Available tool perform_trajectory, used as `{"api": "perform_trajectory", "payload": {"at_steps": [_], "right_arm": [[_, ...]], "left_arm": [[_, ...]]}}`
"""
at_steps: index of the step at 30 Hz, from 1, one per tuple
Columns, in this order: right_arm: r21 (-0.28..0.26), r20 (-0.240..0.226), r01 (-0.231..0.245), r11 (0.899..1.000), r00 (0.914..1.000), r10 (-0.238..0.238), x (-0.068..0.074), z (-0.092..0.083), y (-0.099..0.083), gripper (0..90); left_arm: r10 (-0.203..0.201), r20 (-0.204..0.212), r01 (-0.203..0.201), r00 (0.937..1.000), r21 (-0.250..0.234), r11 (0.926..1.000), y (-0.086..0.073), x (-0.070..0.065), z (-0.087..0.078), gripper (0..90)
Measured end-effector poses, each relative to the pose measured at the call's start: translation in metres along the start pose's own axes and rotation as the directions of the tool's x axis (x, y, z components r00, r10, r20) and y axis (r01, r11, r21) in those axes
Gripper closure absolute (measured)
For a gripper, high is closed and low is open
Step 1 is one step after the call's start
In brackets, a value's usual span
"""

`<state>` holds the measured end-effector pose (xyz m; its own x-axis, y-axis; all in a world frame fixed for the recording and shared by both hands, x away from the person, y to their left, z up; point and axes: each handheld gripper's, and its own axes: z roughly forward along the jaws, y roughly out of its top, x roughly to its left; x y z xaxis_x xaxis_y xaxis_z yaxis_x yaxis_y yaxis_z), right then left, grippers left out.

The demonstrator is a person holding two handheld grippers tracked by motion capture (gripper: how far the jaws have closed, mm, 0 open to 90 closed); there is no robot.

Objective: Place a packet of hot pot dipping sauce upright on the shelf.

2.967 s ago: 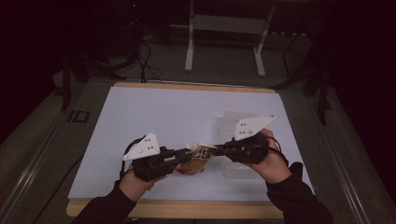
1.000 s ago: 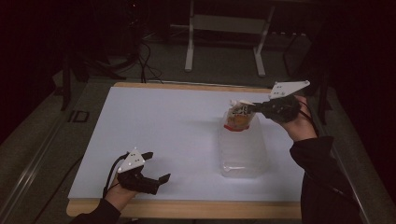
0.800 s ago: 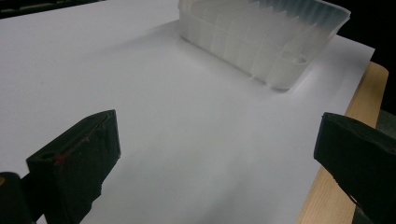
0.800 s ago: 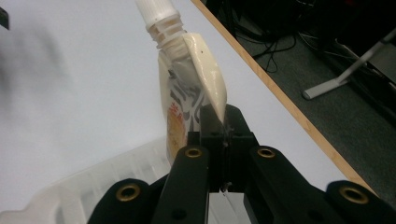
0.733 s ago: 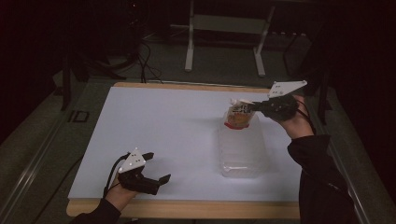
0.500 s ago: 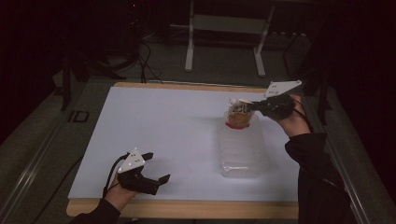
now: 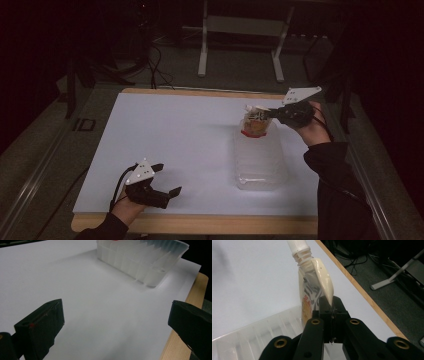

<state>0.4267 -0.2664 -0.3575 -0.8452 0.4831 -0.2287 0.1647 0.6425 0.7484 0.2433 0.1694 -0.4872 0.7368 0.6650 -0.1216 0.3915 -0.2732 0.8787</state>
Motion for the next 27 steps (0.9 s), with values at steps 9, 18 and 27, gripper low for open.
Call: {"api": "perform_trajectory", "payload": {"at_steps": [9,18,27], "right_arm": [[0.003,0.001,-0.002,1.000,1.0000,0.002,0.001,-0.011,-0.008,89.1],[-0.007,-0.024,0.001,1.000,0.9997,-0.001,-0.002,-0.006,-0.003,88.9],[0.019,-0.068,0.015,1.000,0.9976,-0.014,0.004,0.011,-0.002,88.6]], "left_arm": [[0.000,-0.001,0.000,1.0000,0.000,1.0000,0.000,0.001,0.000,0.6],[-0.003,-0.003,0.003,1.0000,-0.002,1.0000,0.000,0.002,0.000,0.5],[-0.007,-0.002,0.007,1.0000,-0.004,1.0000,0.000,0.003,-0.001,0.5]]}}
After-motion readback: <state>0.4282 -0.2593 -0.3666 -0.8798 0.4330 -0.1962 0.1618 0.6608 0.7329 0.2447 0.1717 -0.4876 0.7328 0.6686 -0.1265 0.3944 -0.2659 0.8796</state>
